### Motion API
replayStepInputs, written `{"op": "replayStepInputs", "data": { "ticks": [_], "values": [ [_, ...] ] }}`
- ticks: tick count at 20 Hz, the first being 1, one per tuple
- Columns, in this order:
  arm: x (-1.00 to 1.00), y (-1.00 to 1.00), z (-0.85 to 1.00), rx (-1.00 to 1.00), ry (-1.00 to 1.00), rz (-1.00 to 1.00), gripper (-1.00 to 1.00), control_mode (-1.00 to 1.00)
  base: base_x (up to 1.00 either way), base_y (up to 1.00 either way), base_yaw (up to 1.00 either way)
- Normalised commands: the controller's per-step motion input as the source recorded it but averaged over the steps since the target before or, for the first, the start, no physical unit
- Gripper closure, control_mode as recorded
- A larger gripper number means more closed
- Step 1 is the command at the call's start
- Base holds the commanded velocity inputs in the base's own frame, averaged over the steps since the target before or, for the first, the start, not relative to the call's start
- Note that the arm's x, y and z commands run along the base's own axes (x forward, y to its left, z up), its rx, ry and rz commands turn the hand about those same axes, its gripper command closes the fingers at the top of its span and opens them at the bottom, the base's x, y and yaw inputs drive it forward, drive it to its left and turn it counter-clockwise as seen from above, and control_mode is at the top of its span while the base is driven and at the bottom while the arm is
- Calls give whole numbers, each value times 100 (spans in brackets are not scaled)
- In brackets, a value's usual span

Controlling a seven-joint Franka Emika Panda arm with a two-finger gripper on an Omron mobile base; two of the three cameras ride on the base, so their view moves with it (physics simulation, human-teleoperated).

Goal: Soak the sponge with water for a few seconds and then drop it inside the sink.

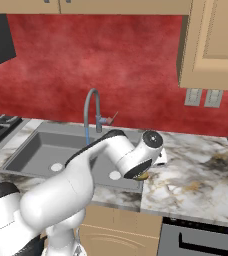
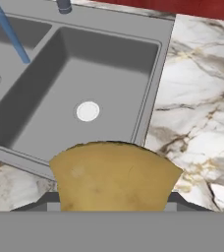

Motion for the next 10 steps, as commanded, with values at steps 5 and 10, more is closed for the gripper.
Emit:
{"op": "replayStepInputs", "data": {
  "ticks": [5, 10],
  "values": [
    [0, 46, 34, 0, -3, 6, 100, -100, 0, 0, 0],
    [0, 50, 16, 0, 0, 0, 100, -100, 0, 0, 0]
  ]
}}
